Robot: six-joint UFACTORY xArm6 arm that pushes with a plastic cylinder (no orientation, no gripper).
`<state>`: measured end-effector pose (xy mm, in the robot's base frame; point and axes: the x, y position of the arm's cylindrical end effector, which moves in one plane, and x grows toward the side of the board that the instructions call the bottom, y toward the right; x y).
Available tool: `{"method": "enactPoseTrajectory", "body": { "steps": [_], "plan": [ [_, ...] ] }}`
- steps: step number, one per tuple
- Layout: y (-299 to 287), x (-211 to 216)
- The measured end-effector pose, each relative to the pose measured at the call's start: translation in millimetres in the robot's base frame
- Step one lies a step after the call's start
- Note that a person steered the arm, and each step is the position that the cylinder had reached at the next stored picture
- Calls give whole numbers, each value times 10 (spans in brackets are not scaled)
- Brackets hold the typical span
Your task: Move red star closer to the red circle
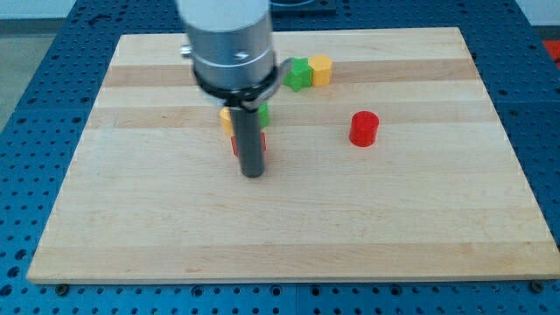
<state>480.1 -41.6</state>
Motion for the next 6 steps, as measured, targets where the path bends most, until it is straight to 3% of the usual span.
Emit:
{"method": "enactPoseTrajectory", "body": {
  "steps": [3, 6],
  "plan": [
    [-1125, -131],
    [72, -409]
  ]
}}
